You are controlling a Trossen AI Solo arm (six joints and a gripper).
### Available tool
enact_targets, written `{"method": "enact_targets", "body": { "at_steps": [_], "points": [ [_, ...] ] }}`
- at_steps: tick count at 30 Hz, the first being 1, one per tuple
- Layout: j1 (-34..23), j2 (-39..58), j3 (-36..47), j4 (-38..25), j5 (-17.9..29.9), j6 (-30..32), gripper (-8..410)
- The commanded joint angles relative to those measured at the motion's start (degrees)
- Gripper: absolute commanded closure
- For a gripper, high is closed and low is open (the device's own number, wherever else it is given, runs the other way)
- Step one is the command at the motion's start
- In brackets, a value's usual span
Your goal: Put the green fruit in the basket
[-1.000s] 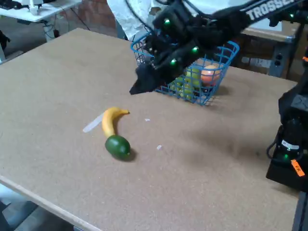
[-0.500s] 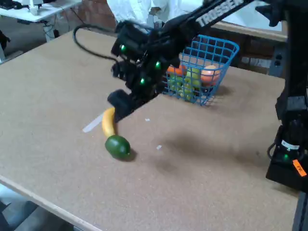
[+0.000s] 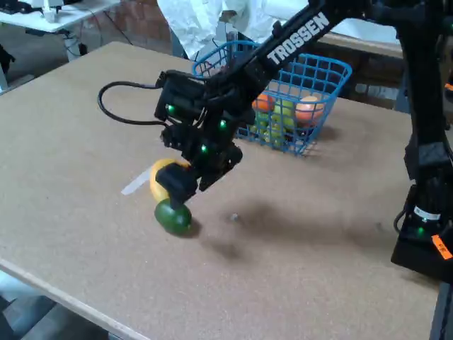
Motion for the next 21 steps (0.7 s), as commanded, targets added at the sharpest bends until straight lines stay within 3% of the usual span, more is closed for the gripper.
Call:
{"method": "enact_targets", "body": {
  "at_steps": [1, 21],
  "points": [
    [0.5, 1.0, 0.0, 1.7, 0.7, 0.4, 1],
    [0.9, 6.6, -0.1, 8.2, 4.2, 0.4, 1]
  ]
}}
